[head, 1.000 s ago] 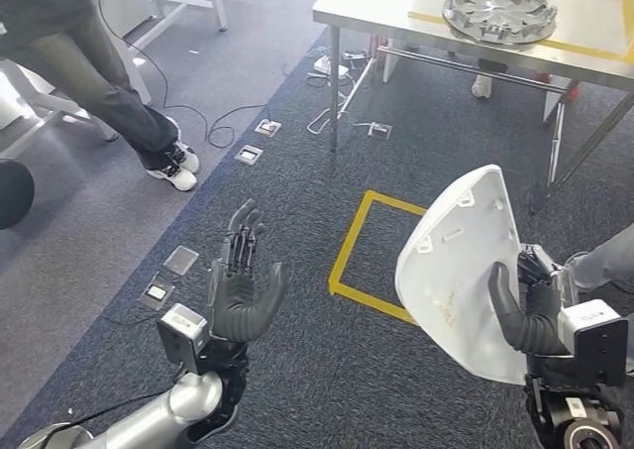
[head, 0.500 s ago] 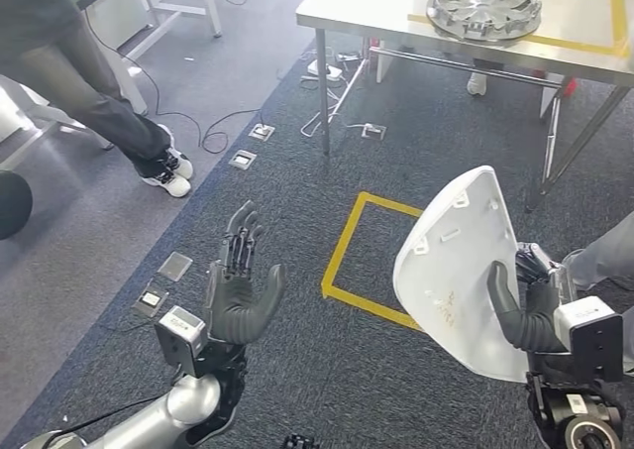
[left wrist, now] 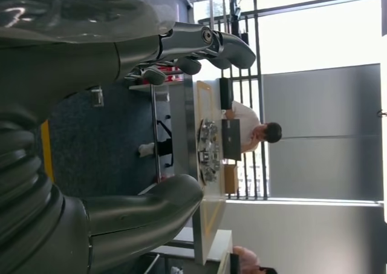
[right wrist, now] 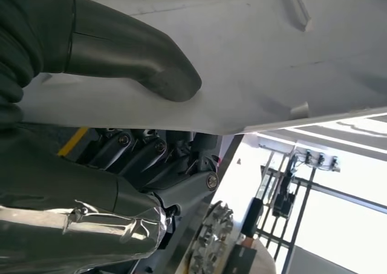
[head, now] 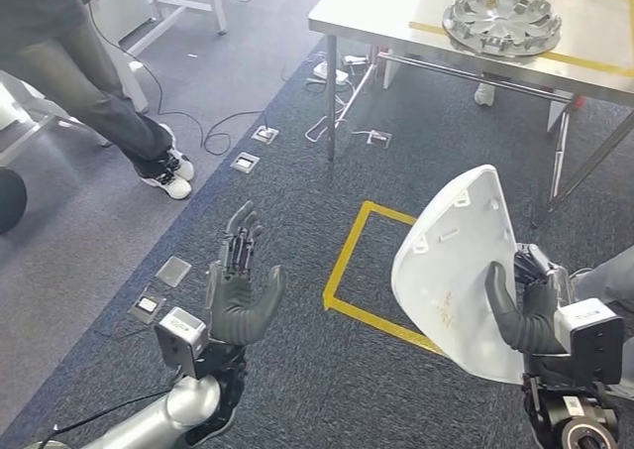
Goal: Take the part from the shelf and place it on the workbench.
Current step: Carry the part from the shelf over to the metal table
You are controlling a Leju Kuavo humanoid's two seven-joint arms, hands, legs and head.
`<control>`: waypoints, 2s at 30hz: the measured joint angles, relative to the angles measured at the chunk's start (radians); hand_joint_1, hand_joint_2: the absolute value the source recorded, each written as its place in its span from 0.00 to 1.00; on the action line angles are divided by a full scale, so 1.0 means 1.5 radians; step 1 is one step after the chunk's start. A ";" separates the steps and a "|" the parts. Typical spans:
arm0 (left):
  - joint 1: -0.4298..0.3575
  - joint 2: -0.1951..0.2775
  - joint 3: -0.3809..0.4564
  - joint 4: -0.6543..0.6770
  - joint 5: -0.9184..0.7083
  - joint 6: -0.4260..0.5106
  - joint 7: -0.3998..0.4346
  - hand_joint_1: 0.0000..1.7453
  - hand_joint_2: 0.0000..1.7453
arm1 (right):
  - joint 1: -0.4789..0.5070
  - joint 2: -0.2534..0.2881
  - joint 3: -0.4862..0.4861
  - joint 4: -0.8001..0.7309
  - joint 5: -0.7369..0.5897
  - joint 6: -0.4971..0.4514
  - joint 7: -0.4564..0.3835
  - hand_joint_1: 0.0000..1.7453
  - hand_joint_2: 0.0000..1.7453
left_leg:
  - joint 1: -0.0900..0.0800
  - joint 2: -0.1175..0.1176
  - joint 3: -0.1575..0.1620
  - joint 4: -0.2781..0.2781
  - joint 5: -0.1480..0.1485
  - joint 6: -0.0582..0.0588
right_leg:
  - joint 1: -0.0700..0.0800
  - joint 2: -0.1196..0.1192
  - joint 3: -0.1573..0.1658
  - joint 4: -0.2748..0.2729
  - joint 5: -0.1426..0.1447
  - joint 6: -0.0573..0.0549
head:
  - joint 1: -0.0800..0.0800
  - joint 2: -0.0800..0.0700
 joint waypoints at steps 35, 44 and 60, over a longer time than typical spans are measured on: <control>0.005 -0.001 0.001 -0.008 -0.005 -0.001 0.003 0.00 1.00 | -0.002 0.003 -0.003 0.008 -0.001 0.012 -0.009 1.00 1.00 | -0.006 -0.003 0.041 0.005 -0.043 -0.001 | 0.006 0.001 0.021 -0.126 0.067 -0.015 | 0.005 0.000; 0.002 0.000 0.003 -0.011 -0.004 -0.011 0.004 0.00 1.00 | -0.005 0.005 -0.005 0.008 0.002 0.009 -0.007 1.00 1.00 | 0.003 0.002 -0.099 0.209 -0.097 -0.029 | 0.004 0.002 0.073 -0.151 0.050 -0.037 | 0.005 0.000; -0.005 0.001 0.004 -0.011 0.000 -0.016 0.007 0.00 1.00 | -0.001 0.006 -0.007 0.009 0.005 0.002 -0.004 1.00 1.00 | -0.006 0.003 -0.019 0.007 0.008 0.015 | 0.003 0.003 0.002 0.044 -0.071 -0.003 | 0.007 0.000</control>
